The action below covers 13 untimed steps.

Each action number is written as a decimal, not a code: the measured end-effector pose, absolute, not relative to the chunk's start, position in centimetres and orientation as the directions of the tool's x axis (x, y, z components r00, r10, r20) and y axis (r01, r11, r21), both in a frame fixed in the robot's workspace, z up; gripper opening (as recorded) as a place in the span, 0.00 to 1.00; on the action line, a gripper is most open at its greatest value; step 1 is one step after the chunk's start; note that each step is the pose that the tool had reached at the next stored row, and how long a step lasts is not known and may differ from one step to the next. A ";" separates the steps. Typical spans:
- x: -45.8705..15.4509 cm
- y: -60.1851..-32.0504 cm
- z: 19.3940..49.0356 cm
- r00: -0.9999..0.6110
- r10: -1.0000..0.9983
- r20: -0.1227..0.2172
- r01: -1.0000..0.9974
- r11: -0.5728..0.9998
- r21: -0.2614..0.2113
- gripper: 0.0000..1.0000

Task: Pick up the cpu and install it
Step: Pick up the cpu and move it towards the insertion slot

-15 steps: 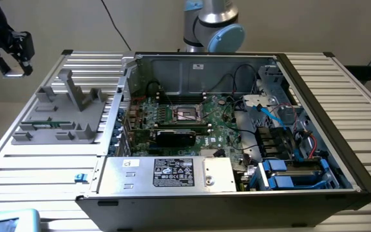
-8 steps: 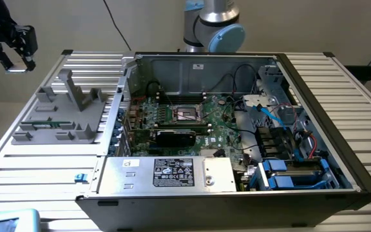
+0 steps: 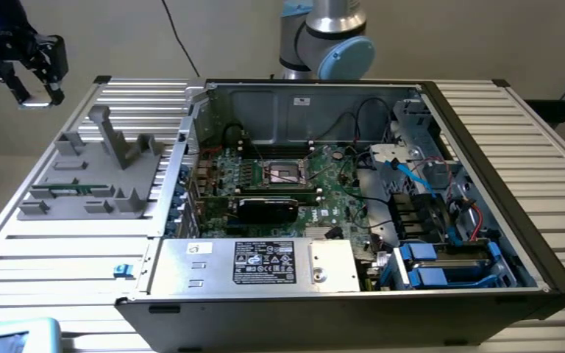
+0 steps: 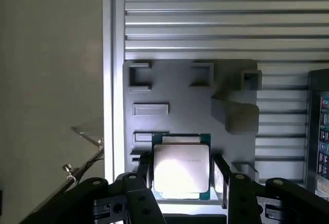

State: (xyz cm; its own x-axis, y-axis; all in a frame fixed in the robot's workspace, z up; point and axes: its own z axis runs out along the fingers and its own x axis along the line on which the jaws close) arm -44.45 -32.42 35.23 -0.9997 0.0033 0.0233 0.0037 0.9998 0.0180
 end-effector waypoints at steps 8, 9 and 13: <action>-42.4 -32.4 35.3 -1.000 0.003 0.023 0.004 1.000 0.018 0.56; -42.1 -32.4 35.3 -1.000 0.004 0.023 0.004 1.000 0.018 0.56; -40.6 -32.4 35.4 -1.000 0.003 0.023 0.004 1.000 0.018 0.56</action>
State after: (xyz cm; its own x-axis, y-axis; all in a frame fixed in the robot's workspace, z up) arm -40.65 -32.42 35.39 -0.9997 0.0035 0.0232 0.0039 0.9998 0.0180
